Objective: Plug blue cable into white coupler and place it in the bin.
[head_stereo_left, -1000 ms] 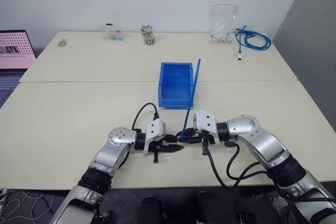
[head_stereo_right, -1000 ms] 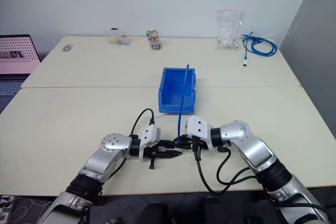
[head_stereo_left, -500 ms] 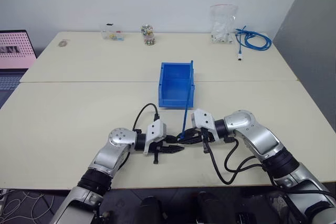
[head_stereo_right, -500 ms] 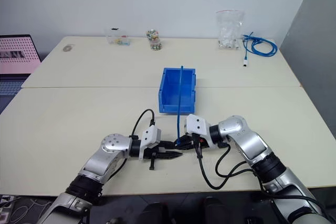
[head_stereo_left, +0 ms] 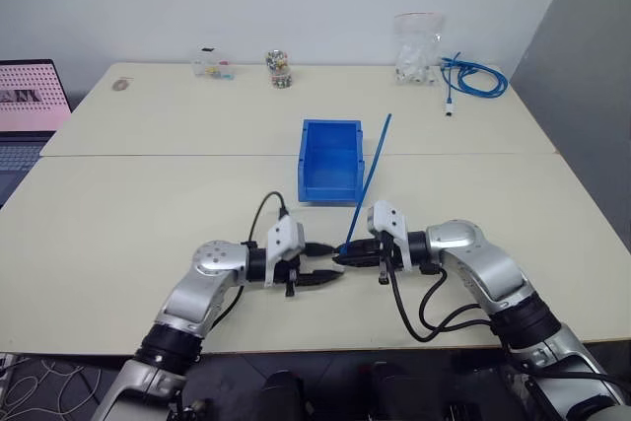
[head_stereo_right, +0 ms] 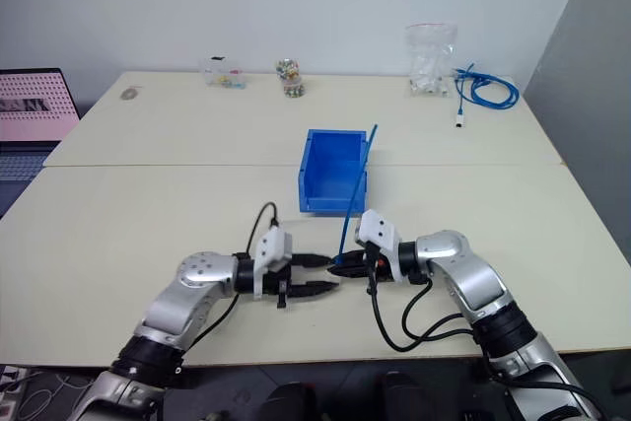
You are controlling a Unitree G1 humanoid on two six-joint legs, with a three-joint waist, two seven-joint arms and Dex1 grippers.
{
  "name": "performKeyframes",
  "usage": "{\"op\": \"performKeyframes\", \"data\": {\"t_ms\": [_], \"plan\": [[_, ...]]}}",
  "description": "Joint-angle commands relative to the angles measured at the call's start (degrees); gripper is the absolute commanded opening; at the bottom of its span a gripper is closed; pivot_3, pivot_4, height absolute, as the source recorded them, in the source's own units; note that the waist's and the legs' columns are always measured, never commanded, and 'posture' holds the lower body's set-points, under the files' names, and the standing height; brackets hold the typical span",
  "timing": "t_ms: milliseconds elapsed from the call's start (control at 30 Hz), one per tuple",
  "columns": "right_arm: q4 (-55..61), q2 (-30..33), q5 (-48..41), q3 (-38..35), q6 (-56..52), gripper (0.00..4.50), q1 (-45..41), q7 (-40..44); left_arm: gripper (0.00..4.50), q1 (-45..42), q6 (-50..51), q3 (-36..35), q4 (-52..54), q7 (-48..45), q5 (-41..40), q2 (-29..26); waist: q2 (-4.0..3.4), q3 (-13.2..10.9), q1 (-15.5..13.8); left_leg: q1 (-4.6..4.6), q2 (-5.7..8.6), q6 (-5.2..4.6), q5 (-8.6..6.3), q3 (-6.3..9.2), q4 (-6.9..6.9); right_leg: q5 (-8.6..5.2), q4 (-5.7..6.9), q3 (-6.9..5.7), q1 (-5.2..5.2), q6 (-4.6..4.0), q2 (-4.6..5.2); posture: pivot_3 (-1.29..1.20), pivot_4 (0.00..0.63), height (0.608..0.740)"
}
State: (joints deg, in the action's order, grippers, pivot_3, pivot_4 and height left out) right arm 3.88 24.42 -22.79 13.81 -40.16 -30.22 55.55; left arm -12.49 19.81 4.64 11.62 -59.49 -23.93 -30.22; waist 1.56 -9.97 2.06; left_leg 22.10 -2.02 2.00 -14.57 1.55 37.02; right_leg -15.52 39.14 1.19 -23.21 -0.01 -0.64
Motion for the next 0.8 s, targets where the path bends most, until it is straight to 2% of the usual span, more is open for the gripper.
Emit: {"op": "performKeyframes", "data": {"t_ms": [33, 200, 300, 367, 400, 533, 800], "plan": [[-0.15, -4.82, -11.3, -12.33, -14.75, 0.18, -12.06, -7.65, 3.42, 4.25, 9.5, -9.61, 13.58, 10.55, -7.2, -0.55, -0.13, -0.15, 0.48, 0.01, 0.01, 0.0, 0.0, -0.03, 0.0, 0.04, 0.0, 0.08, -0.03, -0.04, 0.02, 0.0, 0.15, 0.74], [-16.47, -10.38, -11.79, -19.48, -18.54, 0.18, -25.65, -15.92, 4.49, 9.7, 16.16, -14.68, 24.22, 21.88, -10.93, 1.48, -0.1, -0.14, 0.49, -0.06, 0.15, 0.0, -0.02, -0.01, -0.09, -0.01, -0.1, -0.11, 0.04, -0.11, -0.06, 0.0, 0.15, 0.74], [-31.83, -11.9, -7.64, -19.67, -13.21, 0.18, -34.02, -18.73, 4.49, 11.02, 15.9, -16.9, 26.77, 32.09, -8.88, 6.49, -0.15, -0.23, -0.22, 0.05, 0.17, 0.0, -0.01, -0.08, -0.06, 0.02, -0.11, -0.05, -0.03, -0.13, -0.01, 0.0, 0.15, 0.74], [-40.82, -12.39, -3.64, -17.97, -8.91, 0.87, -37.86, -20.17, 4.5, 12.36, 15.34, -16.38, 28.03, 37.04, -7.27, 9.68, -0.1, -0.26, -0.45, 0.16, 0.29, -0.01, -0.01, -0.16, -0.02, 0.14, -0.12, -0.09, -0.04, -0.32, 0.16, 0.0, 0.15, 0.74], [-44.25, -12.53, -1.98, -17.1, -7.19, 0.93, -39.2, -20.37, 4.5, 13.36, 14.98, -15.38, 28.74, 38.34, -6.31, 10.48, -0.1, -0.25, -0.51, 0.21, 0.31, -0.01, -0.01, -0.18, -0.01, 0.16, -0.16, -0.08, -0.05, -0.31, 0.18, 0.0, 0.15, 0.74], [-54.86, -12.99, 2.25, -15.91, -1.59, 1.96, -43.33, -19.84, 4.5, 15.63, 13.99, -12.77, 30.7, 41.45, -4.38, 12.74, -0.09, -0.25, -0.54, 0.35, 0.44, 0.0, -0.01, -0.26, -0.01, 0.22, -0.27, -0.05, -0.06, -0.35, 0.22, 0.0, 0.15, 0.74], [-60.39, -12.51, 7.19, -15.34, 5.28, 3.98, -45.85, -19.22, 4.5, 14.95, 14.78, -13.52, 29.2, 45.58, -4.42, 13.97, -0.11, -0.26, -0.45, 0.63, 0.33, 0.0, -0.01, -0.15, -0.03, 0.24, -0.19, -0.2, -0.36, -0.38, 0.31, 0.0, 0.15, 0.74]]}}
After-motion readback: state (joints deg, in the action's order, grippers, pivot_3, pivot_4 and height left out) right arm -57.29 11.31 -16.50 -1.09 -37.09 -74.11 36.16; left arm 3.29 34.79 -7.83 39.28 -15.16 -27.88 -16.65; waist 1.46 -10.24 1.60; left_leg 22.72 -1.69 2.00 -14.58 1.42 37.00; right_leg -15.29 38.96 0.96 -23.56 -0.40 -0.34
